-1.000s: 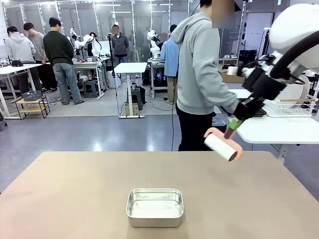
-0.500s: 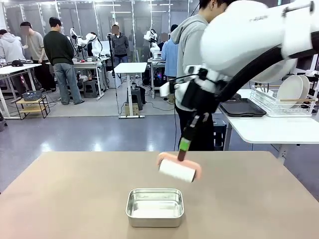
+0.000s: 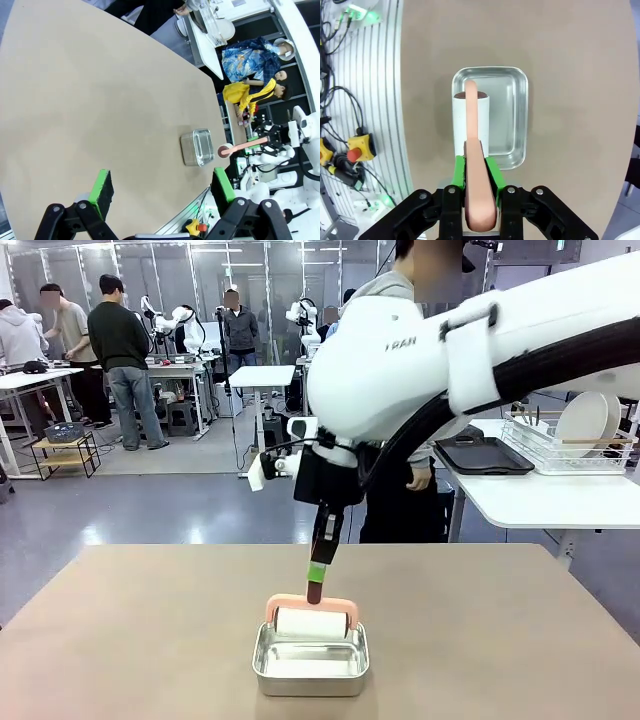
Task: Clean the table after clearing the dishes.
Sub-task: Place the Lint Roller back on top of the Airtight Container.
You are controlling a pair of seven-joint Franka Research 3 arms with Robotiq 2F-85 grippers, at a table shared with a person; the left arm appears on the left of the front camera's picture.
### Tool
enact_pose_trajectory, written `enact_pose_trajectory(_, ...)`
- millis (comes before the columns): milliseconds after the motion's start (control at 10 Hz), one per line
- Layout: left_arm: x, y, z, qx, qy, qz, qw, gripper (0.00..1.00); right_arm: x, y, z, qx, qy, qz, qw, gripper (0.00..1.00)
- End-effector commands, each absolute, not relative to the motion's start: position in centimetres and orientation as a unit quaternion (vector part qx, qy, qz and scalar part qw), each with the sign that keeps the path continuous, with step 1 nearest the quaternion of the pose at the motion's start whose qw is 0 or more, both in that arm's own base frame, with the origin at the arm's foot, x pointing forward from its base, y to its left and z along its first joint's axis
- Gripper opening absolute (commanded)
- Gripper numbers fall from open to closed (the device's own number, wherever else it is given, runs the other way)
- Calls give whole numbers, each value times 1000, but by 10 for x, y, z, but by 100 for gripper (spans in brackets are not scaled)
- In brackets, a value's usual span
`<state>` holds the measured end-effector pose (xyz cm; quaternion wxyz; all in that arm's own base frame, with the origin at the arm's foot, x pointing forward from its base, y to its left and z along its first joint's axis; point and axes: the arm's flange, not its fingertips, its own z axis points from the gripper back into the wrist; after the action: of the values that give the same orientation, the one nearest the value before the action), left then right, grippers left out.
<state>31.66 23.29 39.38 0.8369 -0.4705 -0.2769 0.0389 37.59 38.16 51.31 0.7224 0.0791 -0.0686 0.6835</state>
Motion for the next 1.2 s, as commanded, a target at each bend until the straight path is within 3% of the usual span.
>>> enact_pose_trajectory(0, 314, 234, 395, -476, -278, 38, 834, 100, 373, 376, 522, 87, -65, 677, 728, 22)
enact_pose_trajectory(500, 314, 234, 395, -476, -278, 38, 834, 100, 378, 378, 519, 81, -66, 680, 725, 22)
enact_pose_trajectory(800, 314, 234, 395, -476, -278, 38, 834, 100, 397, 407, 502, 29, -42, 682, 729, 22)
enact_pose_trajectory(1100, 314, 234, 395, -476, -278, 38, 834, 100, 409, 411, 476, 50, -16, 675, 736, 22)
